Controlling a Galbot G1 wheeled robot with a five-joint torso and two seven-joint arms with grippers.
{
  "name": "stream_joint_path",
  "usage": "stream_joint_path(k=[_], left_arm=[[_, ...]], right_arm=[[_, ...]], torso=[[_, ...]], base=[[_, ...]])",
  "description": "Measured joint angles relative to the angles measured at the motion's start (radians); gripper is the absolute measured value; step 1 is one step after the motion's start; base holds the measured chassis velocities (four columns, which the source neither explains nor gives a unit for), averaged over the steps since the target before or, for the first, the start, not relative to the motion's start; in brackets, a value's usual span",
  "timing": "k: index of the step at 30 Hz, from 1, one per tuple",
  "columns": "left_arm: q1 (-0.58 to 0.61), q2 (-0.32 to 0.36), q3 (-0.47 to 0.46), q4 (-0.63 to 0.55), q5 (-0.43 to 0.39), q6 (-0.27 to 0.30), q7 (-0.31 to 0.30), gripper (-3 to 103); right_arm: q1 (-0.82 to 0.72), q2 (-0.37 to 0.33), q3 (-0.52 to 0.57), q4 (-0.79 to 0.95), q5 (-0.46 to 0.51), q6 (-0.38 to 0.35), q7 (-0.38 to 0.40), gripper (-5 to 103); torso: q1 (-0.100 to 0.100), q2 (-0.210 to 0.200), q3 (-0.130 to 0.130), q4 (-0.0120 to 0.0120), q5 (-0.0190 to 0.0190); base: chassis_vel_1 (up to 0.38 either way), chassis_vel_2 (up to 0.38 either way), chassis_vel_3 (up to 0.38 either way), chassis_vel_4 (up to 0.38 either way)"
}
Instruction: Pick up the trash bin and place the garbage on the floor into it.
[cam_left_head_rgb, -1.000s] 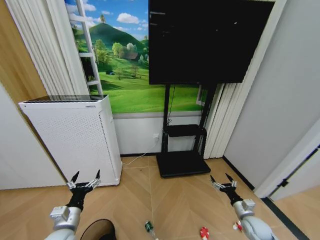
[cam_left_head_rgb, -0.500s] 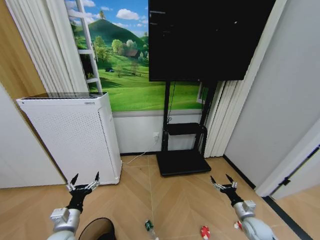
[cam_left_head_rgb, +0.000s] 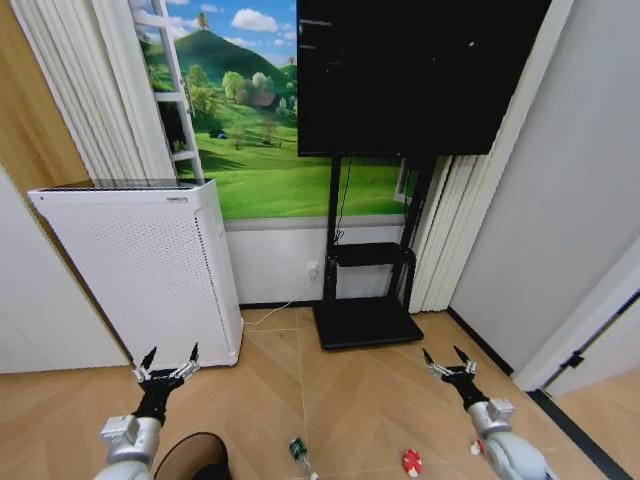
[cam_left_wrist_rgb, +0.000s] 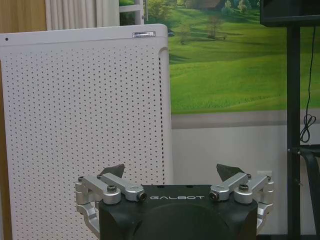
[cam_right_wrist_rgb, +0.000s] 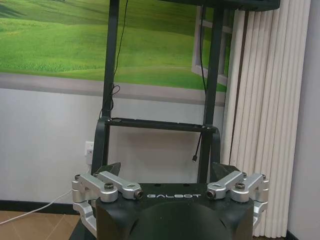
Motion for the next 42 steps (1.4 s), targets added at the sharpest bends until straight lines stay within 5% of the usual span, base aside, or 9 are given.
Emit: stream_joint_path(k=[42], left_arm=[[0.002,0.005,-0.002,0.011,-0.009,-0.011,0.007,100]], right_arm=[[-0.026,-0.008,0.019,0.024,0.009,0.006,-0.012,100]], torso=[[-0.070,-0.183,-0.113,0.0000,0.0000]], base=[[0.000,0.000,0.000,0.000]])
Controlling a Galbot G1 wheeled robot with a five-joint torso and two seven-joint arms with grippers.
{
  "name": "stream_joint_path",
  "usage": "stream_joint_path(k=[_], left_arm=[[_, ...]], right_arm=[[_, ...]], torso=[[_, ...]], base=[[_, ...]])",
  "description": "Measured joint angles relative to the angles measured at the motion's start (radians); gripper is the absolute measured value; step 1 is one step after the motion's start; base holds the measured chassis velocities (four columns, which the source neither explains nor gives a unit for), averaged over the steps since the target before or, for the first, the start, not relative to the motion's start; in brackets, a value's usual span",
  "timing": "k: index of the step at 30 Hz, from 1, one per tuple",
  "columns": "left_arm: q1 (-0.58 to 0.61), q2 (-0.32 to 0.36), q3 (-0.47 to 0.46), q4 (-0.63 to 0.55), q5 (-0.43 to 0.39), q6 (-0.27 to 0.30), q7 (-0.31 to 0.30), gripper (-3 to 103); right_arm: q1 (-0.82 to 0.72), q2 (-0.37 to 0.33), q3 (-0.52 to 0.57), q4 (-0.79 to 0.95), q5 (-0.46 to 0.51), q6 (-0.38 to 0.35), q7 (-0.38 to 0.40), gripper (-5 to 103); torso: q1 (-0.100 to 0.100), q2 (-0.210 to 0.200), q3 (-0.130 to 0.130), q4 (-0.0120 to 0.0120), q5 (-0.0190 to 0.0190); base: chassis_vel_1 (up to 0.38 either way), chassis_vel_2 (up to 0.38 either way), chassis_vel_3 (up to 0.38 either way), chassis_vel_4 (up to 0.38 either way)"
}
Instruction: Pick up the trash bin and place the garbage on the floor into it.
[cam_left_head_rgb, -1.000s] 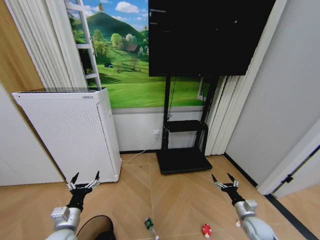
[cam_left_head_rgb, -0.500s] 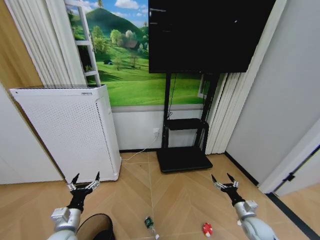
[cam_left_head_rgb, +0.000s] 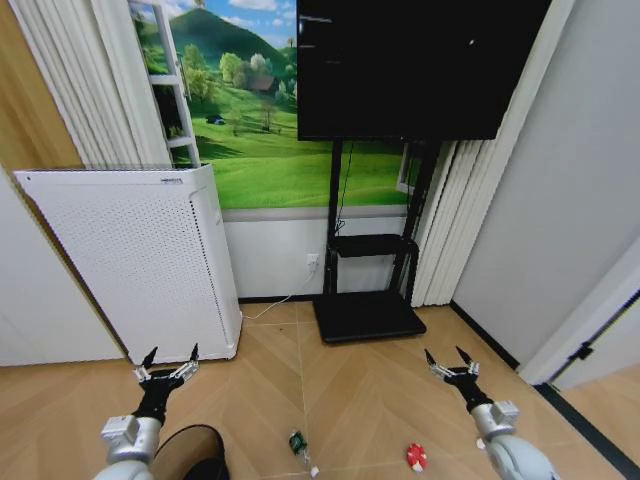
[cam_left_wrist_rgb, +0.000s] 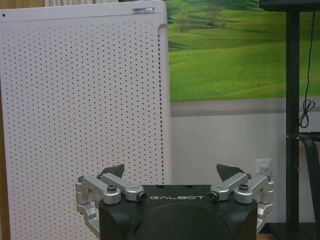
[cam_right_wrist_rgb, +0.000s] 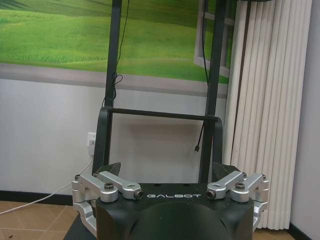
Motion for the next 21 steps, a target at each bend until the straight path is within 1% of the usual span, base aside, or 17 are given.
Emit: stream_joint_path(k=[5,8,9,21], left_arm=[[0.002,0.001,-0.002,-0.002,-0.001,0.000,0.000,100],[0.005,-0.001,-0.004,-0.002,-0.001,-0.001,0.000,100],[0.005,-0.001,-0.004,-0.002,-0.001,-0.001,0.000,100],[0.009,-0.006,-0.005,0.011,0.007,-0.013,0.014,100]], right_arm=[[0.001,-0.004,0.000,-0.003,0.000,0.000,-0.001,100],[0.003,-0.005,0.000,-0.011,0.001,0.001,-0.004,100],[0.003,-0.005,0.000,-0.011,0.001,0.001,-0.004,100],[0.004,0.009,-0.005,-0.024,-0.004,0.010,-0.020,100]], torso=[[-0.006,-0.017,-0.011,0.0000,0.0000],[-0.012,-0.036,-0.023,0.0000,0.0000],[-0.012,-0.036,-0.023,0.0000,0.0000],[-0.030,-0.087,-0.057,0.0000,0.0000]], base=[[0.000,0.000,0.000,0.000],[0.000,0.000,0.000,0.000],[0.000,0.000,0.000,0.000],[0.000,0.000,0.000,0.000]])
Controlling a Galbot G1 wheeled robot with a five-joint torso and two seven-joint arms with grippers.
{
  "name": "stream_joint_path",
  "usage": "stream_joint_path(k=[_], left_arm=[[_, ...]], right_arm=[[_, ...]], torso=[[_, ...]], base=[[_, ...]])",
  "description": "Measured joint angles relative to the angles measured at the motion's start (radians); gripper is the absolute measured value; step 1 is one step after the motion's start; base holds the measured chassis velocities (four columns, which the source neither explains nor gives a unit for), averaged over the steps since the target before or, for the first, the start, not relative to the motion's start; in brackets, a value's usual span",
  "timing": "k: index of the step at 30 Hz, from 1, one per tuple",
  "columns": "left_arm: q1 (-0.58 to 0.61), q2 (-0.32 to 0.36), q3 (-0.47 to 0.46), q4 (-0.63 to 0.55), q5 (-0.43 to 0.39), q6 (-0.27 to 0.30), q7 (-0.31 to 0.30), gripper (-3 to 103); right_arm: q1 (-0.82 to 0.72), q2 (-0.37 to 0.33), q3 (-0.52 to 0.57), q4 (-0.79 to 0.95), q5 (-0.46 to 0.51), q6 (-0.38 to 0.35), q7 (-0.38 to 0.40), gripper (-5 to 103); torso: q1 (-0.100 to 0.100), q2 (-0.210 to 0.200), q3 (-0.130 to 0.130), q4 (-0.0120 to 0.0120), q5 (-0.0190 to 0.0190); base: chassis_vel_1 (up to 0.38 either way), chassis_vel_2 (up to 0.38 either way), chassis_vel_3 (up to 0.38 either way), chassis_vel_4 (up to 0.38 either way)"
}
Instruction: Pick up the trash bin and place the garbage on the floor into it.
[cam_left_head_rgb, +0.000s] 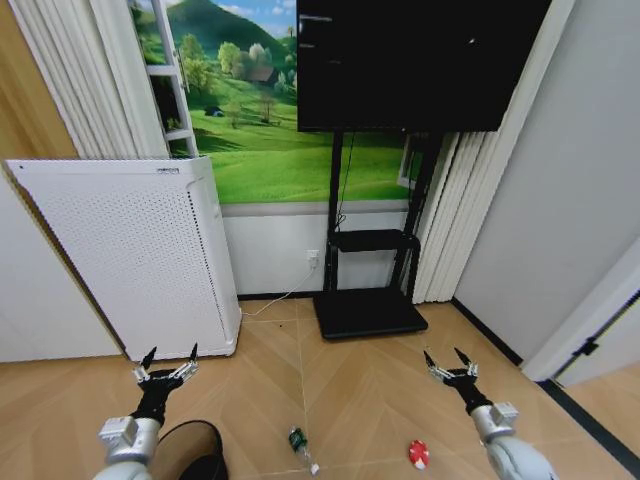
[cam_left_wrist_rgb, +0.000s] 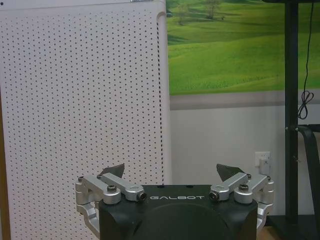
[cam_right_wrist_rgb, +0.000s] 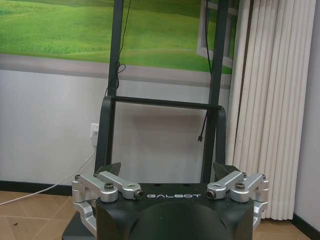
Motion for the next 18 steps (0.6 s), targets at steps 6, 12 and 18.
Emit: stream_joint_path(k=[6,12,18], left_arm=[[0.002,-0.007,0.000,0.006,0.006,-0.002,0.002,100],[0.000,-0.007,0.001,0.006,0.007,0.000,0.002,100],[-0.003,-0.006,0.001,0.005,0.007,0.008,-0.004,100]], right_arm=[[0.000,-0.001,0.003,-0.009,-0.001,0.005,-0.004,100],[0.000,-0.001,0.004,-0.012,-0.001,0.007,-0.007,100],[-0.001,0.001,0.004,-0.015,-0.002,0.009,-0.011,100]], torso=[[-0.007,-0.022,-0.015,0.0000,0.0000],[-0.010,-0.032,-0.022,0.0000,0.0000],[-0.015,-0.050,-0.034,0.0000,0.0000]], base=[[0.000,0.000,0.000,0.000],[0.000,0.000,0.000,0.000],[0.000,0.000,0.000,0.000]])
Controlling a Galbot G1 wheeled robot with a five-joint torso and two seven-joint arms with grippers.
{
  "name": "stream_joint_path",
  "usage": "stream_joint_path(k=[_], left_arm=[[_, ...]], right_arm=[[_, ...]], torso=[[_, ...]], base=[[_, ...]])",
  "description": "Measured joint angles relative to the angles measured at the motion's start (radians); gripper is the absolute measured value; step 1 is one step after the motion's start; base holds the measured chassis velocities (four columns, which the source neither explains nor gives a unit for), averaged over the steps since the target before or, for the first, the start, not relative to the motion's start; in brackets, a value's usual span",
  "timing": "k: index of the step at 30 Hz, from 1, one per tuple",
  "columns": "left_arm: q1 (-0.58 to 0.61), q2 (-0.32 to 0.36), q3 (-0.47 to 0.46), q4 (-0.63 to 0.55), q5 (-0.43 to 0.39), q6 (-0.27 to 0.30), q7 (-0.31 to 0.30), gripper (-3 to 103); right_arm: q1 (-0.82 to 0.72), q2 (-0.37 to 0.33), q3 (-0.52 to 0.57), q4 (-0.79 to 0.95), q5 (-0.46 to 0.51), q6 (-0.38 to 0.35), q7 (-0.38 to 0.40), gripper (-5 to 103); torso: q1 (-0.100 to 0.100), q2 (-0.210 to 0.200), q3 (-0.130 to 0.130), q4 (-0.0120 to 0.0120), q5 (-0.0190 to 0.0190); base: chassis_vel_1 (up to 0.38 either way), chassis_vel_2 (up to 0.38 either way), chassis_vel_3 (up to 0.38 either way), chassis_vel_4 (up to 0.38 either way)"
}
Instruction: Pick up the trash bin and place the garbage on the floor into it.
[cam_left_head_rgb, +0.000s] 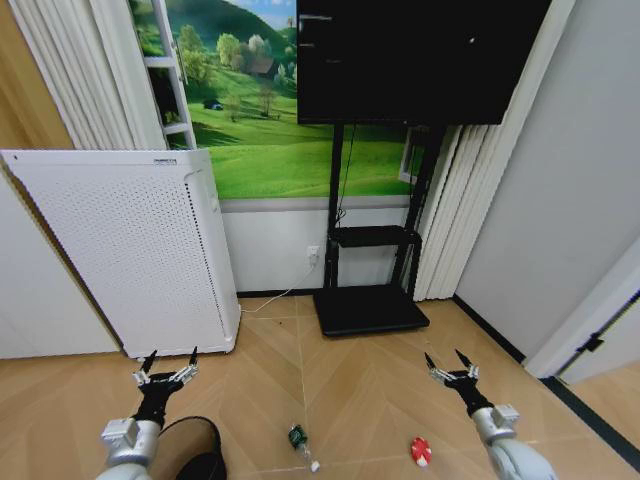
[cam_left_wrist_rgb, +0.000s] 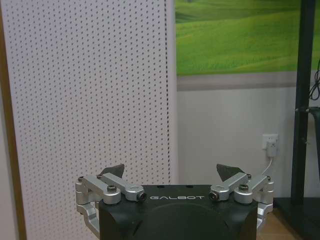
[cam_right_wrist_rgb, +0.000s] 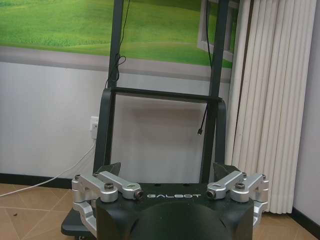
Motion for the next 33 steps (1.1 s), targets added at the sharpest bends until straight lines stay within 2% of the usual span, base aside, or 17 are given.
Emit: stream_joint_path(k=[3,4,5,6,8,9,10,12,15,20,26,33], left_arm=[[0.014,-0.001,0.011,-0.013,-0.019,0.085,-0.066,100],[0.014,-0.001,0.011,-0.013,-0.019,0.085,-0.066,100],[0.029,-0.010,0.020,-0.017,-0.034,0.124,-0.120,100],[0.046,-0.024,0.022,-0.021,-0.036,0.146,-0.148,100],[0.121,-0.061,0.020,-0.035,-0.044,0.181,-0.192,100],[0.121,-0.061,0.020,-0.035,-0.044,0.181,-0.192,100],[0.183,-0.088,0.001,-0.032,-0.090,0.199,-0.212,100],[0.197,-0.092,-0.005,-0.022,-0.110,0.205,-0.220,100],[0.205,-0.090,-0.025,0.064,-0.150,0.204,-0.226,100],[0.164,-0.062,-0.041,0.144,-0.165,0.208,-0.235,100],[0.119,-0.040,-0.056,0.198,-0.214,0.244,-0.258,100],[0.037,-0.009,-0.064,0.328,-0.217,0.259,-0.267,100]], right_arm=[[0.000,0.004,0.000,-0.002,-0.006,0.000,-0.001,100],[0.000,0.004,0.000,-0.002,-0.006,0.000,-0.001,100],[0.000,0.006,0.000,-0.003,-0.008,0.000,-0.001,100],[0.000,0.009,-0.001,-0.004,-0.009,0.000,-0.001,100],[-0.004,0.016,-0.002,-0.014,-0.017,0.007,-0.006,100],[-0.004,0.016,-0.002,-0.014,-0.017,0.007,-0.006,100],[0.000,0.024,-0.006,-0.037,-0.031,0.016,-0.006,100],[0.003,0.027,-0.009,-0.045,-0.035,0.016,-0.004,100],[0.011,0.037,-0.018,-0.056,-0.039,0.015,0.003,100],[0.005,0.046,-0.009,-0.063,-0.039,0.015,0.003,100],[0.004,0.048,-0.004,-0.080,-0.039,0.018,0.000,100],[0.008,0.050,-0.003,-0.102,-0.040,0.023,0.001,100]], torso=[[-0.005,-0.017,-0.012,0.0000,0.0000],[-0.005,-0.017,-0.012,0.0000,0.0000],[-0.005,-0.018,-0.013,-0.0002,0.0000],[-0.006,-0.019,-0.013,-0.0002,-0.0001],[-0.006,-0.018,-0.013,0.0000,-0.0001],[-0.006,-0.018,-0.013,0.0000,-0.0001],[-0.005,-0.017,-0.012,0.0000,0.0001],[-0.005,-0.017,-0.012,0.0001,0.0003],[-0.005,-0.015,-0.011,0.0005,-0.0001],[-0.004,-0.013,-0.009,-0.0003,-0.0001],[-0.003,-0.011,-0.008,0.0000,-0.0001],[-0.003,-0.010,-0.007,0.0000,-0.0001]], base=[[0.000,0.000,0.000,0.000],[0.000,0.000,0.000,0.000],[0.000,0.000,0.000,0.000],[0.000,0.000,0.000,0.000],[0.000,0.000,0.000,0.000],[0.000,0.000,0.000,0.000],[0.000,0.000,0.000,0.000],[0.000,0.000,0.000,0.000],[0.000,0.000,0.000,0.000],[0.000,0.000,0.000,0.000],[0.000,0.000,0.000,0.000],[0.000,0.000,0.000,0.000]])
